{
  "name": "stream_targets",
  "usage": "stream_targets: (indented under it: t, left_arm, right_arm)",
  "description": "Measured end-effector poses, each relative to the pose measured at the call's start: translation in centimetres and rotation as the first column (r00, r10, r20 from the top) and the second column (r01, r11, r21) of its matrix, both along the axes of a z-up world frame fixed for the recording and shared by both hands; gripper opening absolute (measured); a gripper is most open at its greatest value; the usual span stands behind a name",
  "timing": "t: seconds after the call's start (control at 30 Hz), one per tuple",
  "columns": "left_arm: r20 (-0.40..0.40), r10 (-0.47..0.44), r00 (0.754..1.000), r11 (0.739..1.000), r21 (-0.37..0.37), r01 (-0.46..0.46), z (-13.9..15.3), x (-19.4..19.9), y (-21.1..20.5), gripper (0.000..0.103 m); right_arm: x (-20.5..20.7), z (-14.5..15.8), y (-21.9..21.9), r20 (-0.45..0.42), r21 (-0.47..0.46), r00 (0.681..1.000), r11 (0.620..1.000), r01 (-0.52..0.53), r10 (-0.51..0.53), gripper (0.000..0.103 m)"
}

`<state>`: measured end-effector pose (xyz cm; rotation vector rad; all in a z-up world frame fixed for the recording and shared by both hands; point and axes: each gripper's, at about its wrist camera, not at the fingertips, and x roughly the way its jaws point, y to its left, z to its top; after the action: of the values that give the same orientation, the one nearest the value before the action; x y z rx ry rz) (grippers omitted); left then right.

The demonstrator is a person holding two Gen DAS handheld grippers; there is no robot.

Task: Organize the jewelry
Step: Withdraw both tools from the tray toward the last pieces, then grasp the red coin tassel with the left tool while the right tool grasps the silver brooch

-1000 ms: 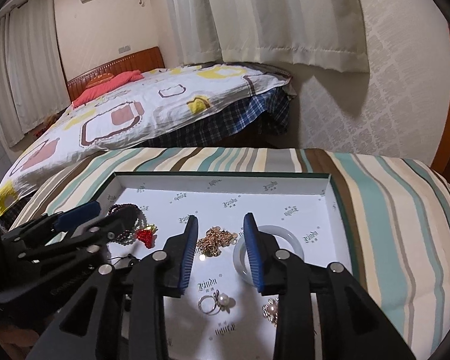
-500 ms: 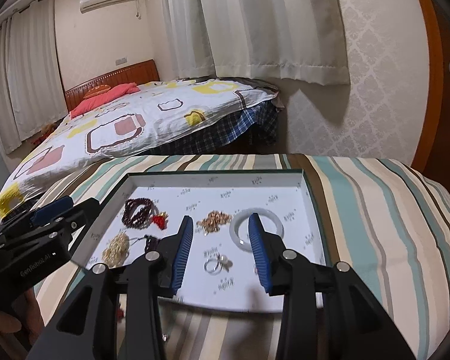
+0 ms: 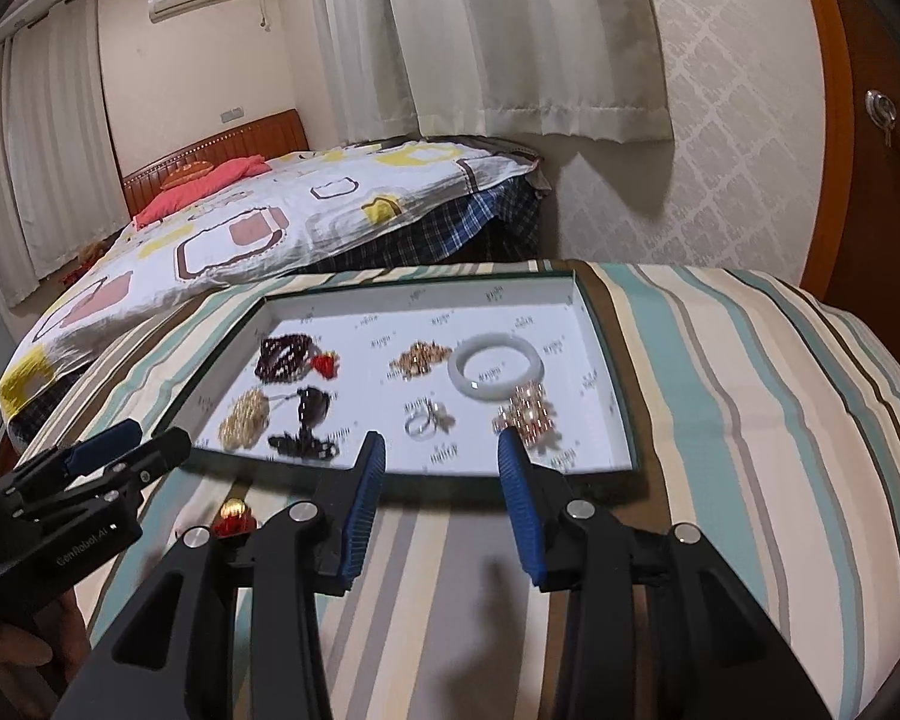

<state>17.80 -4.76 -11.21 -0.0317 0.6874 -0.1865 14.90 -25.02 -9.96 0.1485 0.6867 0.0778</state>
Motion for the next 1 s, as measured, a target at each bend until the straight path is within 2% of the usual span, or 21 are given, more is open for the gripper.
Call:
stream_targets:
  t: [0.23, 0.33, 0.47, 0.73, 0.8, 0.87, 0.9, 1.0]
  left_arm:
    - [-0.069, -0.009, 0.998, 1.0, 0.019, 0.01, -2.5, -0.4, -0.1, 0.057]
    - [-0.098, -0.012, 0.995, 1.0, 0.01, 0.013, -2.9, 0.0, 0.1, 0.054]
    - [-0.131, -0.022, 0.991, 1.0, 0.017, 0.025, -3.4, 0.4, -0.1, 0.043]
    - [-0.191, -0.054, 0.98, 0.998, 0.029, 0.061, -4.2, 0.7, -0.8, 0.04]
    - [-0.197, -0.069, 0.978, 0.997, 0.015, 0.073, -4.3, 0.8, -0.8, 0.034]
    - [-0.197, -0.083, 0.977, 0.996, 0.014, 0.087, -4.3, 0.8, -0.9, 0.016]
    - [-0.205, -0.088, 0.975, 0.995, 0.022, 0.095, -4.4, 0.8, -1.1, 0.012]
    - [-0.202, -0.094, 0.975, 0.995, 0.015, 0.099, -4.4, 0.7, -1.1, 0.011]
  right_arm:
    - [-1.3, -1.2, -0.1, -0.035, 0.004, 0.999, 1.0, 0.002, -0.002, 0.04]
    - [-1.3, -1.5, -0.1, -0.044, 0.006, 0.999, 1.0, 0.0, 0.0, 0.04]
    - [-1.3, -1.6, 0.1, -0.045, 0.009, 0.999, 1.0, -0.004, 0.005, 0.04]
    - [-1.2, -1.9, 0.1, -0.051, 0.014, 0.999, 1.0, -0.006, 0.007, 0.04]
    - [-1.2, -2.0, 0.1, -0.053, 0.015, 0.999, 1.0, -0.007, 0.008, 0.04]
    - [-1.2, -2.0, 0.1, -0.054, 0.014, 0.998, 1.0, -0.009, 0.01, 0.04]
    - [-1.2, -2.1, 0.2, -0.055, 0.015, 0.998, 1.0, -0.012, 0.013, 0.04]
    - [-1.2, -2.2, 0.4, -0.058, 0.015, 0.998, 1.0, -0.018, 0.018, 0.04]
